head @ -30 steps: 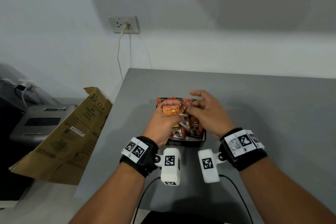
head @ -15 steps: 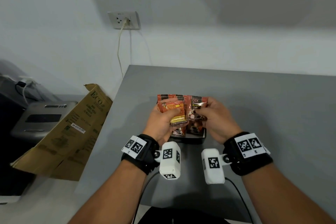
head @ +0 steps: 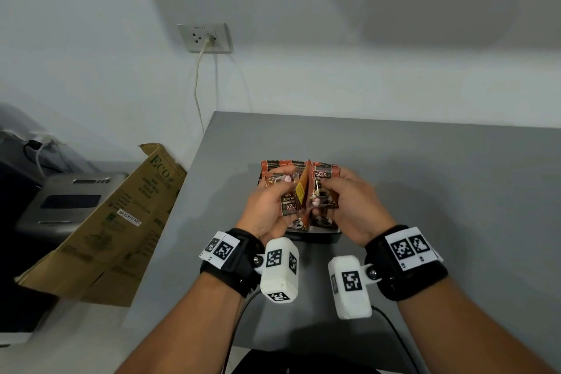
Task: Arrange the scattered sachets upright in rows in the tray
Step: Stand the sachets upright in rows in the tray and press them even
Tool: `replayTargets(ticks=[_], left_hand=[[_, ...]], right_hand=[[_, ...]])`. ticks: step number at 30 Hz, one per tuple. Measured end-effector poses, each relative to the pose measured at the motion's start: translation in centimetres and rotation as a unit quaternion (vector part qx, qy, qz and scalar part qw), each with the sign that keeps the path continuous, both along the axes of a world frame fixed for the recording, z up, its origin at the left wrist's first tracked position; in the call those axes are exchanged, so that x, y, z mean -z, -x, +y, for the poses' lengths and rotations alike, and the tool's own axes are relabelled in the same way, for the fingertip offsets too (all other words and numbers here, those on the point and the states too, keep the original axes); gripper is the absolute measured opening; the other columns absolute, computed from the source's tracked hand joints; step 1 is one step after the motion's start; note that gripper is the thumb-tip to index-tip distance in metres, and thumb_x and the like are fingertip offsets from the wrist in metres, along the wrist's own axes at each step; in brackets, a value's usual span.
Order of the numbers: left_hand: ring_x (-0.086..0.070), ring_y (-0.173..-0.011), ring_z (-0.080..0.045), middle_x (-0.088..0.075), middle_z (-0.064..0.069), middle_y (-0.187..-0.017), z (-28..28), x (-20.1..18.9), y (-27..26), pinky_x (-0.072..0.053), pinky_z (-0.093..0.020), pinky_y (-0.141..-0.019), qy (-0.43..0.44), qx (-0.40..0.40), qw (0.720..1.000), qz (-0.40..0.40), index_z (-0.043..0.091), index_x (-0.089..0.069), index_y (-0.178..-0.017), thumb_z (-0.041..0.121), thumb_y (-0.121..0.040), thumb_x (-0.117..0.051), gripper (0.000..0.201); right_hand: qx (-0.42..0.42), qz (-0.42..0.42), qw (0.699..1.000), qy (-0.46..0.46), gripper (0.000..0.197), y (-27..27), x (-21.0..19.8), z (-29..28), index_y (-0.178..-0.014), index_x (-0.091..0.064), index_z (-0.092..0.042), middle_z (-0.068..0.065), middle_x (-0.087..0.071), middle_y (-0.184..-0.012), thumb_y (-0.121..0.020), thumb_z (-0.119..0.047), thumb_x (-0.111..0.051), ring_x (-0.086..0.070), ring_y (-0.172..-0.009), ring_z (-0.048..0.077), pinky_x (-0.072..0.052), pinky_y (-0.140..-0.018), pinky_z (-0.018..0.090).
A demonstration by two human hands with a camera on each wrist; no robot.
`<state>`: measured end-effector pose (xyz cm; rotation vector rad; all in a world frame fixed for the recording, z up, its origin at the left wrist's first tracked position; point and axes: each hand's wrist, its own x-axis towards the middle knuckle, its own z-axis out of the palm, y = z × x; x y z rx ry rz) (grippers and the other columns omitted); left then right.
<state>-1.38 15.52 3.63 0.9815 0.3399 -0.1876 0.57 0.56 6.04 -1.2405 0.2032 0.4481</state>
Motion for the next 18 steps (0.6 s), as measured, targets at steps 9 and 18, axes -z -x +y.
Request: replayTargets(ticks=[9,18], left_hand=[[-0.067,-0.083,-0.031,-0.068,-0.006,-0.081,-0.1,0.9,0.0,-0.059,-0.046,-0.072,-0.1,-0.083,0.991,-0.031,0.019,-0.055,-0.107,-0.03,-0.071,-0.062,0.061],[-0.066,-0.077,-0.029,-0.07,-0.015,-0.091,-0.5,-0.2,-0.2,-0.053,-0.042,-0.073,-0.033,-0.058,0.998,0.001,0.013,-0.062,-0.118,-0.014,-0.083,-0.038,0.05]], right_hand=[[0.065,0.032,0.997,-0.008,0.017,-1.3,-0.3,-1.4,-0.1,-0.065,-0.004,0.009,-0.072,-0.083,-0.096,-0.009,-0.049,-0.065,-0.069,0.02,-0.049,-0.058,0.032],[0.017,-0.099,0.973,0.206,0.034,-0.9,0.6,-0.4,-0.122,-0.049,-0.018,0.004,-0.067,-0.106,-0.094,-0.001,-0.055,-0.068,-0.087,0.014,-0.056,-0.069,0.026]])
